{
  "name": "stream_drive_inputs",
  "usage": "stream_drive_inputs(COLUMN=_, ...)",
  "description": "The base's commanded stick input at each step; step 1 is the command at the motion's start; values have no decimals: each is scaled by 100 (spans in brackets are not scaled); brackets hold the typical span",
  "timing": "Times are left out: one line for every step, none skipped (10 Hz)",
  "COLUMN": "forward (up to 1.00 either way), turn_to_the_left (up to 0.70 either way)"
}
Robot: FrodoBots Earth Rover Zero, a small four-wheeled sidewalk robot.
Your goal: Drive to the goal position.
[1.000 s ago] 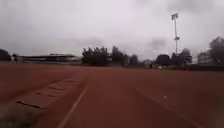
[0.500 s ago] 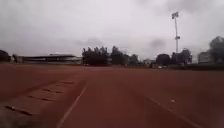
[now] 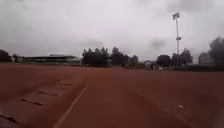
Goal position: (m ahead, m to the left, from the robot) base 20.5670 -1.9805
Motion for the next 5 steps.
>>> stream_drive_inputs(forward=50, turn_to_the_left=0)
stream_drive_inputs(forward=50, turn_to_the_left=0)
stream_drive_inputs(forward=50, turn_to_the_left=0)
stream_drive_inputs(forward=50, turn_to_the_left=0)
stream_drive_inputs(forward=50, turn_to_the_left=0)
